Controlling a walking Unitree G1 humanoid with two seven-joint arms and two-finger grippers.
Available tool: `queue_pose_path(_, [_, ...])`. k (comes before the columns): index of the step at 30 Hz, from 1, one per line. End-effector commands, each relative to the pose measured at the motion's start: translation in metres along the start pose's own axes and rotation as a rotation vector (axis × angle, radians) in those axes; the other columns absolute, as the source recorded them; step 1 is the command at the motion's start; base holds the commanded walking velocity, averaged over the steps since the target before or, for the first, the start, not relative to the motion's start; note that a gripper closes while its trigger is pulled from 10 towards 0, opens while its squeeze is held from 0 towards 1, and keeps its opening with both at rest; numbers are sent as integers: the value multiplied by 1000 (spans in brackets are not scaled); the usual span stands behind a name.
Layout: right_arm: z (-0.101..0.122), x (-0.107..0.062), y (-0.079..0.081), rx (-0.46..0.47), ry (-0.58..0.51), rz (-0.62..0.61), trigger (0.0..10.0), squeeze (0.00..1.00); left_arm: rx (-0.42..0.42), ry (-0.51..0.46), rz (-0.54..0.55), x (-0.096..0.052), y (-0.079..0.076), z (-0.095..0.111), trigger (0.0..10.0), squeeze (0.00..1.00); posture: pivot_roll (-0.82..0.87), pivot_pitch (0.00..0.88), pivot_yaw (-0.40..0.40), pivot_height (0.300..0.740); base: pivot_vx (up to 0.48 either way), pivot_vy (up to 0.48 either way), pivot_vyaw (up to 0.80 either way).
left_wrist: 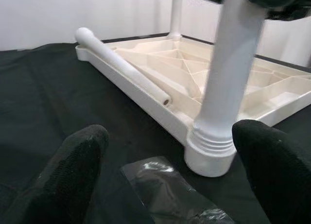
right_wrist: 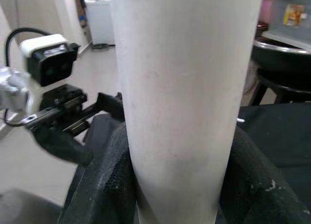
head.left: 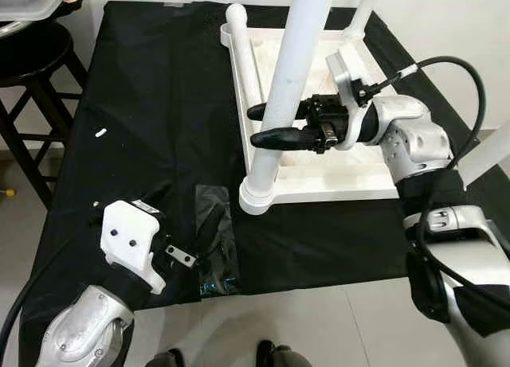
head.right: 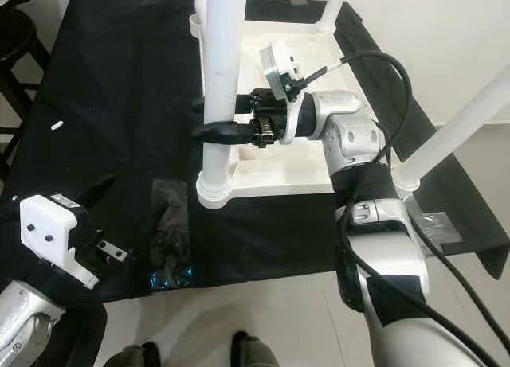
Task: Building children table
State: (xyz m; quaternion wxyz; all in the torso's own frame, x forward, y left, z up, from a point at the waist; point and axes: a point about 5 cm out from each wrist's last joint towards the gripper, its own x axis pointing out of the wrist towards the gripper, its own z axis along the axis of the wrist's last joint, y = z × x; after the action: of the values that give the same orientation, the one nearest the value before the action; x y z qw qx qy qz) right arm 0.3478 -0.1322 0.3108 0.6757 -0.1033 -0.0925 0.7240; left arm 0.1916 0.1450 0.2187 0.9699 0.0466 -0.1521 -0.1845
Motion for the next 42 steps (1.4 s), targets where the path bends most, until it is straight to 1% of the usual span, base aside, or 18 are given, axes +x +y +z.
queue_pose_path(1, [-15, -1, 10, 60, 34, 56, 0, 0, -1, 8, -3, -2, -1, 0, 10000, 0, 44, 256, -116, 740, 0, 0, 0])
queue_pose_path(4, [-29, -3, 22, 64, 78, 31, 0, 0, 0, 8, -3, -2, -1, 0, 10000, 0, 38, 257, -120, 740, 0, 0, 0])
queue_pose_path(7, [-53, 14, 37, 144, 46, -134, 0, 0, 1, 7, -2, -1, -1, 0, 10000, 0, 30, 259, -124, 740, 0, 0, 0])
queue_pose_path(8, [-74, 29, 45, 214, 53, -326, 0, 0, 2, 6, -2, -1, 0, 0, 10000, 0, 28, 261, -124, 740, 0, 0, 0])
queue_pose_path(9, [-99, 36, 49, 289, 121, -684, 0, 0, 3, 7, -2, 0, 1, -1, 10000, 0, 20, 263, -120, 740, 0, 0, 0])
queue_pose_path(11, [-126, 34, 67, 398, 251, -1089, 0, 0, 4, 8, -1, 1, 3, -2, 10000, 0, -2, 257, -115, 740, 0, 0, 0])
queue_pose_path(15, [-118, 45, 82, 371, 251, -1125, 0, 0, 8, 6, -3, 3, 5, -3, 10000, 0, -3, 250, -109, 740, 0, 0, 0])
queue_pose_path(24, [-105, 49, 69, 316, 221, -1159, 0, 0, 7, 3, 0, 6, 6, -6, 10000, 0, 4, 226, -113, 740, 0, 0, 0])
queue_pose_path(25, [-101, 48, 67, 298, 225, -1167, 1098, 0, 6, 1, 2, 7, 5, -6, 10000, 0, 3, 225, -116, 740, 0, 0, 0])
queue_pose_path(26, [-101, 48, 67, 298, 225, -1167, 1098, 0, 6, 1, 2, 7, 5, -6, 10000, 0, 3, 225, -116, 740, 0, 0, 0])
queue_pose_path(27, [-94, 48, 65, 281, 211, -1165, 10000, 0, 5, 0, 3, 7, 5, -6, 10000, 0, 3, 225, -117, 740, 0, 0, 0])
queue_pose_path(29, [-88, 49, 61, 260, 199, -1108, 10000, 31, 4, -1, 3, 7, 5, -6, 10000, 0, 3, 224, -117, 740, 0, 0, 0])
queue_pose_path(30, [-79, 47, 54, 242, 169, -1041, 10000, 1000, 2, -2, 2, 8, 5, -6, 10000, 0, 5, 225, -118, 740, 0, 0, 0])
queue_pose_path(34, [-55, 41, 42, 190, 86, -830, 10000, 1000, -2, -4, 1, 8, 4, -5, 10000, 0, 10, 226, -122, 740, 0, 0, 0])
queue_pose_path(39, [-36, 31, 47, 70, 75, -472, 10000, 1000, -5, -6, 1, 8, 3, -5, 10000, 0, 14, 226, -126, 740, 0, 0, 0])
queue_pose_path(40, [-30, 24, 48, 33, 82, -341, 10000, 729, -6, -7, 1, 8, 2, -5, 10000, 0, 19, 226, -128, 740, 0, 0, 0])
queue_pose_path(41, [-27, 21, 47, 29, 78, -310, 10000, 729, -7, -7, 1, 8, 2, -5, 10000, 0, 21, 226, -129, 740, 0, 0, 0])
queue_pose_path(42, [-26, 19, 46, 26, 75, -296, 10000, 0, -7, -8, 1, 8, 2, -5, 10000, 0, 21, 226, -129, 740, 0, 0, 0])
